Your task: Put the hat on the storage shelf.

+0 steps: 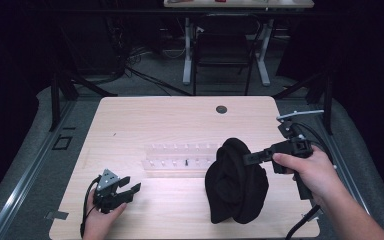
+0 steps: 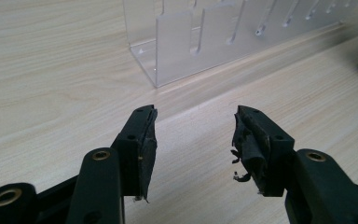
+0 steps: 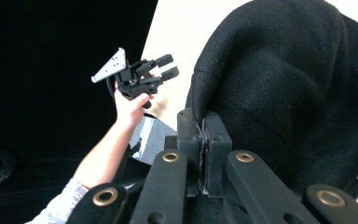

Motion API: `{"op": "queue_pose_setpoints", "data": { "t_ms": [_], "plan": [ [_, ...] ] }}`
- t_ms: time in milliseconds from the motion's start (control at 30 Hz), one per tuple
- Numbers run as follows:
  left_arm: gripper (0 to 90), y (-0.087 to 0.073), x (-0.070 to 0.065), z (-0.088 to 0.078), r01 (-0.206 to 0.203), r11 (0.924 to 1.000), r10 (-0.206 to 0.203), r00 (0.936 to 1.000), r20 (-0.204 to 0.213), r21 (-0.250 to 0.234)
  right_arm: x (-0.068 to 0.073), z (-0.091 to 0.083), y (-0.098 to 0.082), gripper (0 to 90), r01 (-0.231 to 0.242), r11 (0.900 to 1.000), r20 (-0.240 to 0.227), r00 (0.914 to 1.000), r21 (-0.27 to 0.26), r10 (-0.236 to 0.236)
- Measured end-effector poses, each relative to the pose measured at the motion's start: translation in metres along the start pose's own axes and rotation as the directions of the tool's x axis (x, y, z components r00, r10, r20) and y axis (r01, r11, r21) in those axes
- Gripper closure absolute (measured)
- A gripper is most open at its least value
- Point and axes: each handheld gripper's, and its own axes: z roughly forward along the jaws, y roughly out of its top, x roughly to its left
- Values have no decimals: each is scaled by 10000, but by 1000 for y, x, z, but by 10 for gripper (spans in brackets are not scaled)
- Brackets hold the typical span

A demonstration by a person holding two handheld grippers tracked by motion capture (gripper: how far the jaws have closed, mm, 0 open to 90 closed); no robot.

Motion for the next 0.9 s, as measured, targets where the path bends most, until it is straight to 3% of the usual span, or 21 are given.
{"op": "queue_pose_setpoints", "data": {
  "t_ms": [133, 333, 667, 900],
  "plan": [
    [485, 0, 0, 0, -12, 10000, 12, 10000, 16, -8, 2, -7, 4, 882, -252, 9995, -199, 9995, -193, 248],
    [485, 0, 0, 0, -20, 10000, 20, 10000, 8, -44, 6, -14, 8, 882, -277, 9986, -349, 9990, -442, 262],
    [485, 1, -1, -1, 24, 9999, -23, 10000, 46, -121, 30, -19, 19, 883, 361, 9919, -913, 9947, -1216, -474],
    [485, 1, -1, -1, -1, 9999, 2, 10000, 57, -142, 37, -17, 29, 883, 437, 9858, -1131, 9916, -1620, -625]
  ]
}}
